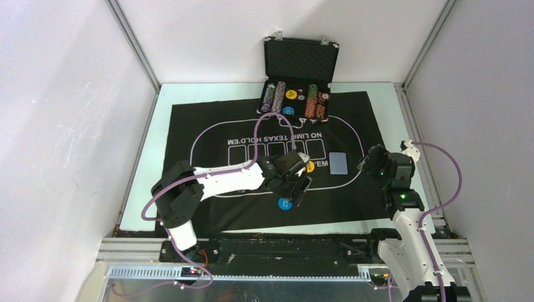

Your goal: Distribute texas hold em gaming equipment

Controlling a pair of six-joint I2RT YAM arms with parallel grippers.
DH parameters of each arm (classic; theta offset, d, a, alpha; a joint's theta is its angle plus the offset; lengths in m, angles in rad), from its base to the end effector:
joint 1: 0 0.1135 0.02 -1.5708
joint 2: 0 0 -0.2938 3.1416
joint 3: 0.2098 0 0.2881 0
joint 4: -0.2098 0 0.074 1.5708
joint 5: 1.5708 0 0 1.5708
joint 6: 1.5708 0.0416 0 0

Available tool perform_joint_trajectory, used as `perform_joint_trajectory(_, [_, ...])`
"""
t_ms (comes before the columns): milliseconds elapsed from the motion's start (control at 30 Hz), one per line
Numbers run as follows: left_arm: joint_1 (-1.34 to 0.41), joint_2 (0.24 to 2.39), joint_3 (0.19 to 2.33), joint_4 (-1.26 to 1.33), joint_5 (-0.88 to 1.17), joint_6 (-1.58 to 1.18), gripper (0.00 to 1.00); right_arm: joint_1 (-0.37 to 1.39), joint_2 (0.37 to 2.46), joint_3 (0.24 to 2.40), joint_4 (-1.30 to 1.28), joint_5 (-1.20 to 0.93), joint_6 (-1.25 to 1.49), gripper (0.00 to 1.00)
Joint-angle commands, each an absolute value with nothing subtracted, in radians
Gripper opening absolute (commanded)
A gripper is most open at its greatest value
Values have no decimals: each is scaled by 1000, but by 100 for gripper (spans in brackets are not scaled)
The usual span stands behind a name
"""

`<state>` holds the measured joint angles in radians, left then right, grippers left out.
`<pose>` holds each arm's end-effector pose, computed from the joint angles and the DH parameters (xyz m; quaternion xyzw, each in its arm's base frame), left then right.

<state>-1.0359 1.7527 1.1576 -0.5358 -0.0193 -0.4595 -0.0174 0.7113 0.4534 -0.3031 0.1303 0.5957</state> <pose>0.1992 -0.3346 0.1896 0.2754 0.9362 -0.1414 0.1664 0.1827 -0.0086 0.2301 0.2936 0.8231 0.0830 0.4789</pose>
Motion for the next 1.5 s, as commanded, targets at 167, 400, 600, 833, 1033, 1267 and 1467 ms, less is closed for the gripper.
perform_joint_trajectory(167, [-1016, 1790, 1414, -519, -104, -379, 100, -20, 690, 457, -269, 110, 595, 100])
perform_joint_trajectory(400, [-920, 1991, 1604, -510, -45, -338, 100, -21, 705, 457, -262, 92, 598, 100])
perform_joint_trajectory(600, [-904, 2128, 1729, -555, -42, -300, 98, -23, 718, 456, -259, 100, 597, 100])
perform_joint_trajectory(833, [-904, 2240, 1823, -599, -71, -294, 89, -23, 746, 454, -242, 91, 600, 100])
perform_joint_trajectory(1033, [-907, 2282, 1848, -627, -80, -290, 83, -23, 759, 453, -235, 92, 600, 100])
perform_joint_trajectory(1267, [-924, 2302, 1830, -648, -124, -285, 75, -25, 758, 448, -231, 98, 601, 100])
perform_joint_trajectory(1467, [-939, 2327, 1841, -648, -106, -281, 71, -24, 754, 448, -236, 109, 600, 100])
